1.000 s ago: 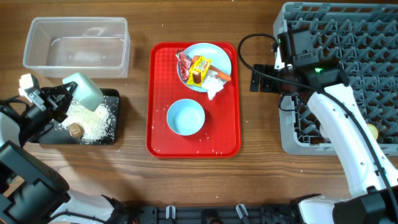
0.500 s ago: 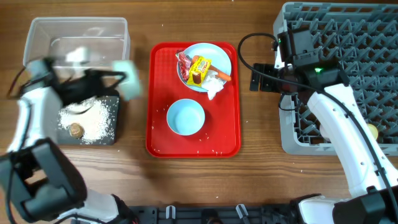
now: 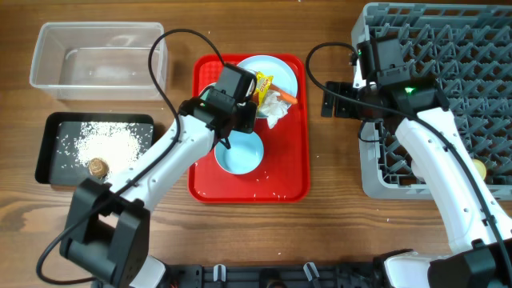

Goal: Sort waste into correct bins and load items into the dishwasher rack

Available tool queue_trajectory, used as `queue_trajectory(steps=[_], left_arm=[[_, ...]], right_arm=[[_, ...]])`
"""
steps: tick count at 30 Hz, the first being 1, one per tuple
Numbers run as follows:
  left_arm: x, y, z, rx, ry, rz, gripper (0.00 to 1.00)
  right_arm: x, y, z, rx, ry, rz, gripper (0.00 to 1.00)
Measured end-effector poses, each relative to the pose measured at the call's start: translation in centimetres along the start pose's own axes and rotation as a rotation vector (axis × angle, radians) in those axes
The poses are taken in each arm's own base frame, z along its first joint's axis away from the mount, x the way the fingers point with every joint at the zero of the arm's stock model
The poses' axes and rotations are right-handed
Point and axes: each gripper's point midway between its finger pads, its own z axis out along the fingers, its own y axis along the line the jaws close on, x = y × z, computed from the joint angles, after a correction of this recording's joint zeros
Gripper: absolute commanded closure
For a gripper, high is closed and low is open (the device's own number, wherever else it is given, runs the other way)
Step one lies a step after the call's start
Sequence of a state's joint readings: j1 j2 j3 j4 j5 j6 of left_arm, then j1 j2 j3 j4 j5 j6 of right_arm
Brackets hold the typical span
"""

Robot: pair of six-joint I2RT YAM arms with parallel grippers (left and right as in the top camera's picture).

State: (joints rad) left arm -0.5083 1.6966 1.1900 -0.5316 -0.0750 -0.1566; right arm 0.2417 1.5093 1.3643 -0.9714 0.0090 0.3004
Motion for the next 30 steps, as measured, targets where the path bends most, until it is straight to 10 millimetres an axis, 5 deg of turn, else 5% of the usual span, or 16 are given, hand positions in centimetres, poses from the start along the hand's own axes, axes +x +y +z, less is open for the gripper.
queue_trajectory(steps=[7,11,16,19,24,27,30], left_arm=[[2.2,2.1,3.3,-0.125,0.085,0.006,0.87],[3.7,2.5,3.7,-0.147,0.146,0.008,0.44],[5.9,2.8,3.1,-0.152,0.246,0.017,0.21],[3.2,2.1,2.3,-0.133,0.188,0.011,0.10],[-6.3,-0.1,1.2,-0.050,-0.132,0.003,0.06],[-7.9,-0.7,2.0,-0.028,-0.195,0.027,0.06],[-6.2,-0.6,5.3,-0.042,-0.127,0.056,0.06]], right_arm=[[0.0,0.0,0.0,0.000,0.000,0.000,0.00],[0.0,0.0,0.0,0.000,0.000,0.000,0.00],[-0.2,0.1,0.0,-0.002,-0.008,0.000,0.00],[-0.3,0.1,0.0,-0.003,-0.011,0.000,0.00],[-0.2,0.0,0.0,-0.002,-0.007,0.000,0.00],[-0.2,0.0,0.0,-0.002,-0.007,0.000,0.00],[-0.2,0.0,0.0,-0.002,-0.007,0.000,0.00]])
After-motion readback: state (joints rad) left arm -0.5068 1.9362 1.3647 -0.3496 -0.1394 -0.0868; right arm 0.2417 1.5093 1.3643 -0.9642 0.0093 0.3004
